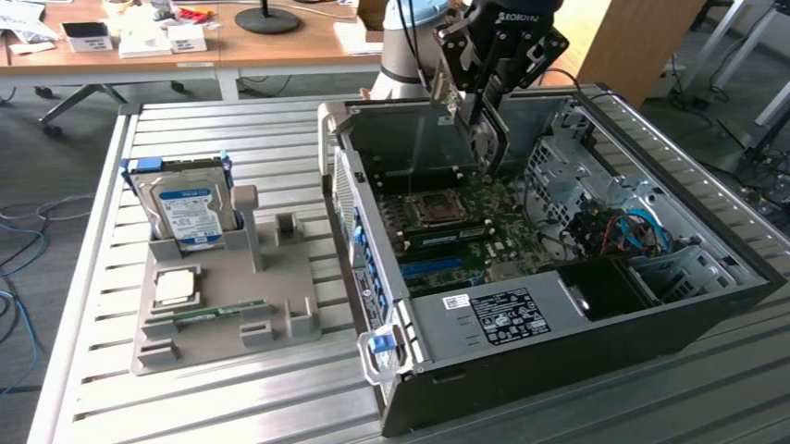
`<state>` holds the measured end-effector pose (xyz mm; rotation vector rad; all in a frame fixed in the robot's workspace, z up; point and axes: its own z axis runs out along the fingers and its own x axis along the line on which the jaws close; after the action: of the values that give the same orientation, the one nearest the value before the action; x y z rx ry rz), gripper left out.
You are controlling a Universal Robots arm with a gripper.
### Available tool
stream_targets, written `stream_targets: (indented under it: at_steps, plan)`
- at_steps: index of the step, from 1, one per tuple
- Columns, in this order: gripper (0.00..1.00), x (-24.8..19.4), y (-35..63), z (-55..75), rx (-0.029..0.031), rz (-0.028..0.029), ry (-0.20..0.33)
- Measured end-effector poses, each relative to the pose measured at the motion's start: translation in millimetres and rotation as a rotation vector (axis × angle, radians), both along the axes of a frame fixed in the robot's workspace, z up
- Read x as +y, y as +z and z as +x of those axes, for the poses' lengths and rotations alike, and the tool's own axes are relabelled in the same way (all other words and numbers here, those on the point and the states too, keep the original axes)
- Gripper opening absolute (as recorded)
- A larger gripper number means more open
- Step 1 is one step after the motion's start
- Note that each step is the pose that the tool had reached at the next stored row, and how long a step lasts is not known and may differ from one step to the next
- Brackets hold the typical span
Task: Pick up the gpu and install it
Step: 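Pick up the gpu and move the gpu toward the slot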
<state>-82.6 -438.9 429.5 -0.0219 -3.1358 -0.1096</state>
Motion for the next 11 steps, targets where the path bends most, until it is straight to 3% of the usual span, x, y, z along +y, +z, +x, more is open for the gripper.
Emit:
stream_targets:
  at_steps: [11]
  plan:
    - [0.27,0.0,0.0,1.3,0.0000,0.0000,0.000]
